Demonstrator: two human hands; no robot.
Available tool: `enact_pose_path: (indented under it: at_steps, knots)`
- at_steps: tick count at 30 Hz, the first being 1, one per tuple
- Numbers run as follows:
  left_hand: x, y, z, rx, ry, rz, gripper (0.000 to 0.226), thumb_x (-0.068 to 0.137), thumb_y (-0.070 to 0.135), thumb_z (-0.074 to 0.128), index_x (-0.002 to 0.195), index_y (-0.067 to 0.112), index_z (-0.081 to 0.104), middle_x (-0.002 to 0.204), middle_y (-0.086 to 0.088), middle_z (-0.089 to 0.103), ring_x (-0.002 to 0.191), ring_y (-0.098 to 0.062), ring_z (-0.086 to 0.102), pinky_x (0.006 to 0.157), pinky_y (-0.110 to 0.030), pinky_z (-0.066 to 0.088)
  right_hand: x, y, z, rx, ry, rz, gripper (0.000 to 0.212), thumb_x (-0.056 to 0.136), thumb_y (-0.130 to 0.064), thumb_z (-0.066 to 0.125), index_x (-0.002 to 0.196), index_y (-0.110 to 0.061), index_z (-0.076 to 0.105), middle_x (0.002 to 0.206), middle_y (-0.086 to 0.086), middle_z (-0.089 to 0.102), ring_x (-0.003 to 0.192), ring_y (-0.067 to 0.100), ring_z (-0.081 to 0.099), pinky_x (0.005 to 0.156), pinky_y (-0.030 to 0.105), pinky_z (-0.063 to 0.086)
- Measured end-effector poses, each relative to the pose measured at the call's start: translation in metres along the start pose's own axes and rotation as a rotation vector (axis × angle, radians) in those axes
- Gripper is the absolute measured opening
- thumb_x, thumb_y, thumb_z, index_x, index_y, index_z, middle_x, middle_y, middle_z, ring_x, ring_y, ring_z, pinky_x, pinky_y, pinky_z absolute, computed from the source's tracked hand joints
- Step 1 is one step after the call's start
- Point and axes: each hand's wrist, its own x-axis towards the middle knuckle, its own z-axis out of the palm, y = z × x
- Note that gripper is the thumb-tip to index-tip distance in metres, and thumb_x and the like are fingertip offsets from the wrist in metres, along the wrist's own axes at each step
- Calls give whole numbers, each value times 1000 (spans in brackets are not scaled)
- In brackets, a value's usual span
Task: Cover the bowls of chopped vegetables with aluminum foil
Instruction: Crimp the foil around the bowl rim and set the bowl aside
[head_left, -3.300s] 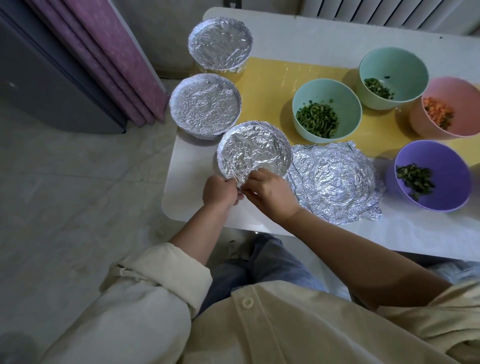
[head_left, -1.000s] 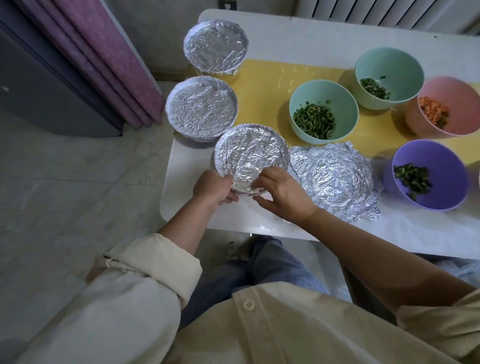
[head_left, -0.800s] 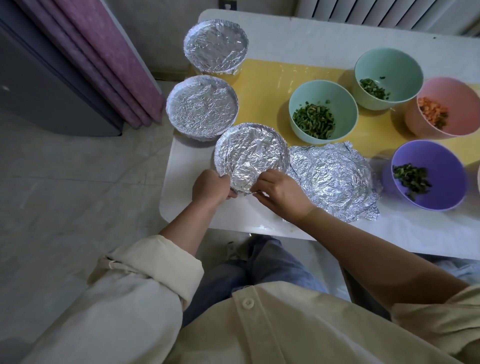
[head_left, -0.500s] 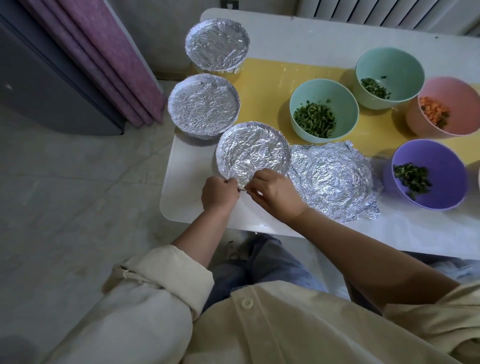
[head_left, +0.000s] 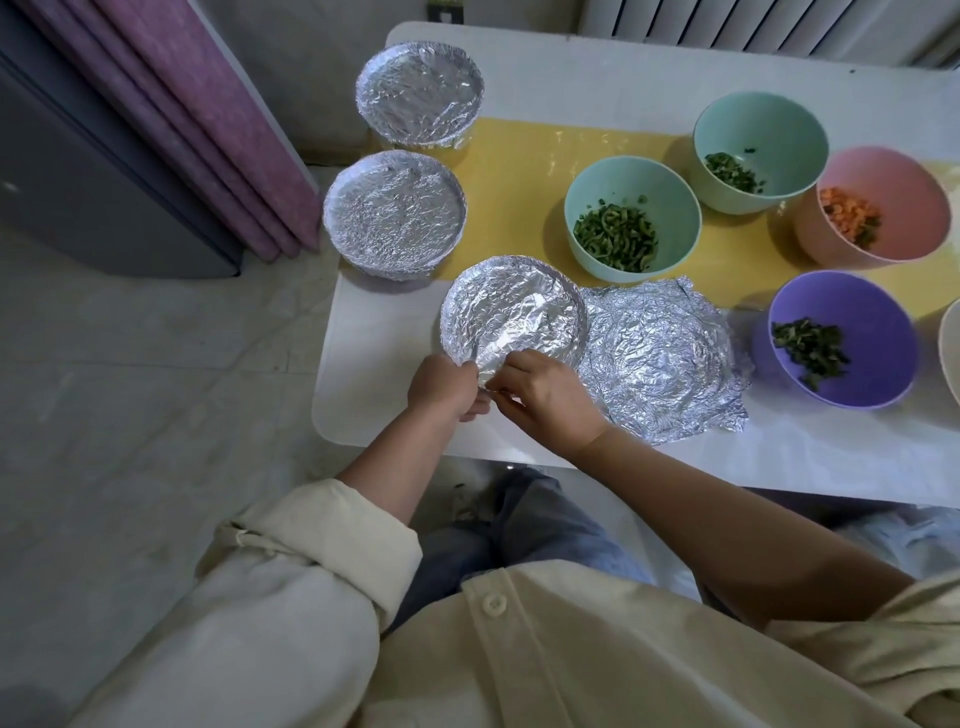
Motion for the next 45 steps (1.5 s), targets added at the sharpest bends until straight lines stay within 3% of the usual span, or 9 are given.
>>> enact_pose_path:
  at_steps: [3, 7, 13, 19, 29, 32, 37, 41, 45]
  knots:
    - [-1, 1, -1, 2, -13, -16, 22, 99, 12, 44, 81, 6, 54, 68, -13, 66, 63, -28, 67, 78, -43, 60, -3, -3, 2, 11, 14, 10, 28, 91, -22, 48, 77, -6, 67, 73, 7, 58, 65, 28, 57, 52, 35, 47]
    - [-5, 0, -5, -15, -58, -49, 19, 97, 15, 47, 85, 7, 58, 76, -11, 69, 68, -28, 70, 73, -37, 59, -3, -5, 2, 4, 41, 17, 29, 90, -22, 47, 76, -6, 67, 72, 7, 58, 64, 27, 57, 52, 33, 47]
    - [0, 5, -5, 77, -19, 0, 17, 92, 0, 44, 79, 5, 54, 76, -18, 67, 59, -26, 65, 73, -39, 59, -1, -8, 8, 9, 47, 50, 29, 88, -22, 50, 70, -6, 66, 70, 8, 58, 62, 29, 57, 48, 32, 46]
    - [2, 6, -10, 138, -35, 20, 14, 92, 9, 49, 79, 10, 54, 76, -12, 71, 69, -28, 68, 75, -38, 58, 0, -9, 9, -7, 68, 69, 31, 88, -23, 48, 73, -6, 68, 71, 8, 59, 63, 29, 58, 50, 33, 48]
    - [4, 8, -21, 157, -32, 49, 13, 88, 8, 51, 77, 7, 57, 75, -16, 73, 72, -31, 73, 76, -37, 58, -14, 1, -7, -52, -6, 12, 22, 79, -23, 76, 93, -7, 69, 83, 7, 61, 74, 29, 58, 60, 34, 47]
    - [6, 4, -24, 96, -24, 48, 17, 89, 16, 56, 81, 3, 63, 74, -13, 73, 72, -30, 73, 75, -36, 58, -19, 6, -11, -90, 11, -9, 7, 85, -12, 66, 82, -8, 69, 78, 7, 60, 70, 29, 58, 57, 37, 48]
    - [-6, -9, -9, -71, 6, -33, 33, 87, 37, 64, 82, 4, 63, 73, -13, 68, 65, -27, 67, 68, -36, 57, -11, -2, -6, -70, 46, 13, 25, 91, -21, 51, 79, -8, 69, 75, 5, 60, 70, 27, 58, 57, 32, 45]
    - [-10, -9, 3, -173, 63, -7, 20, 93, 11, 49, 75, 6, 57, 79, -17, 66, 70, -29, 66, 76, -44, 59, -4, -8, 0, -47, 36, 39, 27, 90, -23, 49, 78, -9, 69, 75, 5, 59, 69, 28, 59, 55, 33, 46]
    - [-7, -8, 2, -130, 88, -2, 21, 92, 11, 48, 75, 5, 58, 77, -16, 67, 67, -29, 67, 76, -46, 60, -3, -9, 2, -56, 14, 46, 22, 90, -21, 53, 80, -10, 70, 77, 5, 61, 71, 29, 60, 55, 33, 46]
